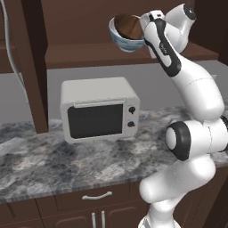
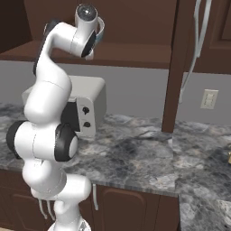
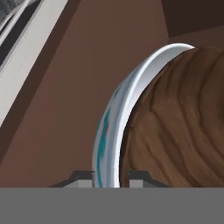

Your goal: Pick up the bowls on the counter and stack them on top of one another in the open cabinet. Place the smaller bowl on top of the larger bowl.

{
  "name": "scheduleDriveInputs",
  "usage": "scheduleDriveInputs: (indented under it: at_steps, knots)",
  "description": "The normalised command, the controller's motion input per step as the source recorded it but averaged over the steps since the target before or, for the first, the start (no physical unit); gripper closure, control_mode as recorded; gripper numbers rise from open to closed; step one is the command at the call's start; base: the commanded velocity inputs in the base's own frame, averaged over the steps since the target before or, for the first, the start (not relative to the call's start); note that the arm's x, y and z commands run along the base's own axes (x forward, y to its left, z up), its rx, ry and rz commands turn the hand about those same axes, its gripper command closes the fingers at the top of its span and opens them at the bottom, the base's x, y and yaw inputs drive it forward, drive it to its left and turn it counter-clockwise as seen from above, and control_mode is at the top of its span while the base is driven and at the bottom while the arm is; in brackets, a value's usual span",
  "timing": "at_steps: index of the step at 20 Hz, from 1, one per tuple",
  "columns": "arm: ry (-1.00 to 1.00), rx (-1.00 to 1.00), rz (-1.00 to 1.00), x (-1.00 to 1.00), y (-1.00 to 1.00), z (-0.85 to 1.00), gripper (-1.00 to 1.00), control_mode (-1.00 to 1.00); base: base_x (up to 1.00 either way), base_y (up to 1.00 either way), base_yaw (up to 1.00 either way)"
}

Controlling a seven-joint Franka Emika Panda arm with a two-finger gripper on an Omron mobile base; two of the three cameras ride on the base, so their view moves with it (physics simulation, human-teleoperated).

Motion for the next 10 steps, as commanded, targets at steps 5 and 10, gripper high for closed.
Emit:
scheduleDriveInputs:
  at_steps: [5, 10]
  knots:
    - [0.00, 0.00, -0.11, -0.05, -0.01, 0.55, -1.00, -1.00, 0.00, 0.00, 0.00]
    - [0.00, 0.00, -0.09, -0.72, -0.24, 0.55, -1.00, -1.00, 0.00, 0.00, 0.00]
